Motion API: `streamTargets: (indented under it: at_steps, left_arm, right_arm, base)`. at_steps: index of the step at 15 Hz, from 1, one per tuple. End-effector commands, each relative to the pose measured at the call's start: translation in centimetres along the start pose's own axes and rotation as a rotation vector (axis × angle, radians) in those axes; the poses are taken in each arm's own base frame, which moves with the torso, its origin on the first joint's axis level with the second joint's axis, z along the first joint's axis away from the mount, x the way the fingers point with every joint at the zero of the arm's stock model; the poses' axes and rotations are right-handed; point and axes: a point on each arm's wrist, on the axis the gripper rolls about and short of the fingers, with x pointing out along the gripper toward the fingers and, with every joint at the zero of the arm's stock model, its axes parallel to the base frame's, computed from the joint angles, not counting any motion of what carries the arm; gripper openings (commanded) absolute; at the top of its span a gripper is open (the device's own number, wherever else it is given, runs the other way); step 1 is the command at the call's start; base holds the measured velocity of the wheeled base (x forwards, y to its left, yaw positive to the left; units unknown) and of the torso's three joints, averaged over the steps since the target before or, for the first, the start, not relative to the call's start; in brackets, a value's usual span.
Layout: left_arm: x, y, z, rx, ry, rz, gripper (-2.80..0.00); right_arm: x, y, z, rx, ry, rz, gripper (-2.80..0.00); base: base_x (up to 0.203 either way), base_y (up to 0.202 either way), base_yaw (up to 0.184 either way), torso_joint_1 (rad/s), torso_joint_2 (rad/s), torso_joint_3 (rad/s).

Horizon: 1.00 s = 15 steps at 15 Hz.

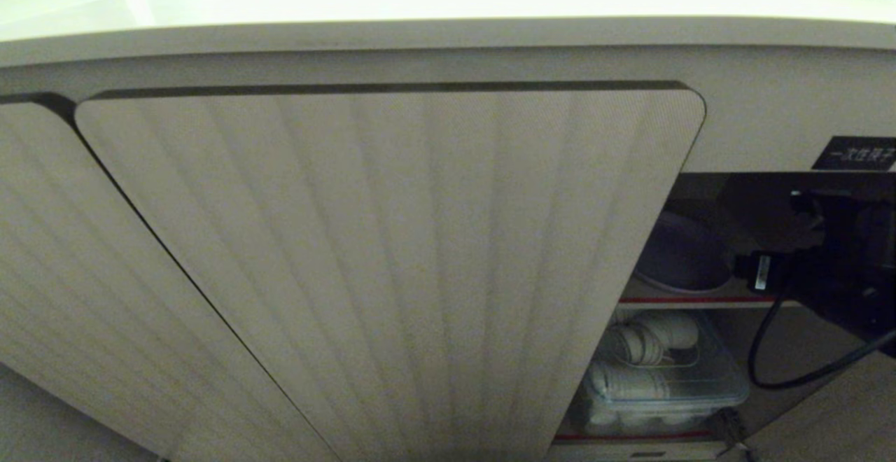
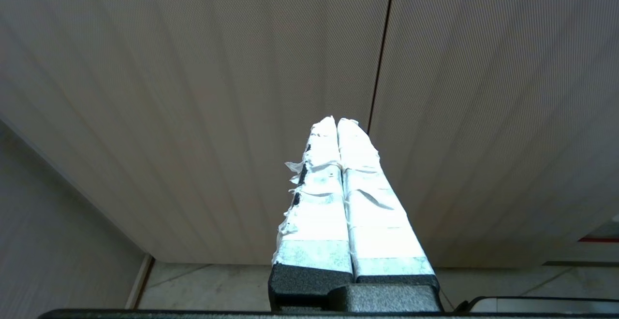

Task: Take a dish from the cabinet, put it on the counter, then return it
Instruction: Close the cabinet door

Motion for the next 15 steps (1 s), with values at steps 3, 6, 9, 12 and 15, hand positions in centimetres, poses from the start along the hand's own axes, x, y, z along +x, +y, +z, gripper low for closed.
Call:
streamTargets:
  at_steps: [3, 6, 9, 12, 15]
  left_arm:
    - [0.00, 0.00, 0.00, -0.001, 0.000, 0.001, -2.80]
    - [0.00, 0.00, 0.00, -0.001, 0.000, 0.001, -2.80]
    - [0.00, 0.00, 0.00, -0.001, 0.000, 0.000, -2.80]
    - [0.00, 0.00, 0.00, -0.001, 0.000, 0.000, -2.80]
    - [0.00, 0.00, 0.00, -0.001, 0.000, 0.000, -2.80]
  right_arm:
    - [-0.43, -0.09, -0.12, -0.040, -0.028, 0.003, 0.00]
    - [-0.58, -0.13, -0.08, -0.036, -0.031, 0.003, -2.80]
    - [-0.62, -0.14, -0.09, -0.039, -0.031, 0.003, -2.80]
    - [-0.83, -0.19, -0.10, -0.037, -0.032, 0.003, -2.80]
    - [-1.12, -0.25, -0.27, -0.036, -0.031, 0.004, -2.80]
  base:
    - [0.000, 0.000, 0.000, 0.000, 0.00, 0.000]
    - [0.000, 0.000, 0.000, 0.000, 0.00, 0.000]
    - [0.000, 0.000, 0.000, 0.000, 0.00, 0.000]
    - [0.000, 0.000, 0.000, 0.000, 0.00, 0.000]
    - [0.000, 0.000, 0.000, 0.000, 0.00, 0.000]
